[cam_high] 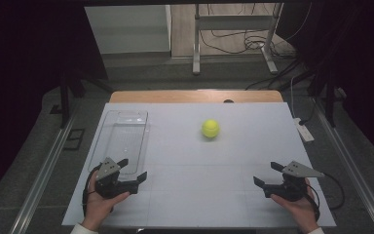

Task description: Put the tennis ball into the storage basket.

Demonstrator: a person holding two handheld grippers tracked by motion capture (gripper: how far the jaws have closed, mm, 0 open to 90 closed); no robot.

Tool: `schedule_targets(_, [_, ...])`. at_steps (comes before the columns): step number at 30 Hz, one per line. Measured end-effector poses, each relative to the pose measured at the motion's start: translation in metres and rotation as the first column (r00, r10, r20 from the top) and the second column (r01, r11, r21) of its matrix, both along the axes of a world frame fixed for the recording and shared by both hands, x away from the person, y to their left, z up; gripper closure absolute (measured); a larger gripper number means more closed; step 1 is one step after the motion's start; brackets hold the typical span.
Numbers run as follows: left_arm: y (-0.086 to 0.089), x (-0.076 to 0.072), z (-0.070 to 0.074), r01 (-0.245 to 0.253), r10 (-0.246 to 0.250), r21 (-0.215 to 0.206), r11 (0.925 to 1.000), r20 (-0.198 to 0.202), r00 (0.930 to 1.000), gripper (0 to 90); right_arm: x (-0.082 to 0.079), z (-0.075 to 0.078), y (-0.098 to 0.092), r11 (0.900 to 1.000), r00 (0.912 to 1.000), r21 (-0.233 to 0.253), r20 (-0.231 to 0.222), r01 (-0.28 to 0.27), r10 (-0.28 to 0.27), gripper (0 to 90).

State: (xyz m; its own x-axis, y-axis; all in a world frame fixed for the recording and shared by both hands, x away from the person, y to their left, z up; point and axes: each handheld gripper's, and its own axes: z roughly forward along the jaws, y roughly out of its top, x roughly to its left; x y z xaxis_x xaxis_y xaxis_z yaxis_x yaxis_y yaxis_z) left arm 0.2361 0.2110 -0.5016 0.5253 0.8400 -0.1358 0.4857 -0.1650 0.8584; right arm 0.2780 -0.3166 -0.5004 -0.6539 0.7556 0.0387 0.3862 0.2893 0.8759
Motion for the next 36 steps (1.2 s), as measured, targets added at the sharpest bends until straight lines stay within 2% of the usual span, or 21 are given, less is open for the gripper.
schedule_targets(8, [-0.004,0.001,0.005,0.002,-0.002,-0.002,1.0,0.001,1.0,13.0,-0.001,0.0,-0.002,1.0,1.0,0.015,-0.002,0.005,-0.005,11.4])
schedule_targets(15, [-0.008,0.004,0.008,0.005,-0.005,0.015,0.9999,-0.014,0.9999,14.0,0.002,0.0,-0.005,0.999,1.0,0.038,-0.006,0.0,0.0,11.5])
schedule_targets(19, [-0.009,0.006,0.012,0.006,-0.006,0.015,0.9999,-0.013,0.9999,14.0,0.001,0.001,-0.006,0.999,1.0,0.038,-0.003,0.001,-0.001,11.6])
schedule_targets(28, [-0.016,0.008,0.021,0.049,-0.049,0.01,0.9987,-0.015,0.9987,13.4,-0.004,0.002,-0.005,1.0,0.9999,0.02,0.007,0.014,-0.014,11.6])
schedule_targets(36, [-0.018,0.014,0.021,0.059,-0.059,0.015,0.9981,-0.019,0.9981,13.3,-0.002,0.0,-0.005,1.0,1.0,0.016,-0.001,0.006,-0.006,11.7])
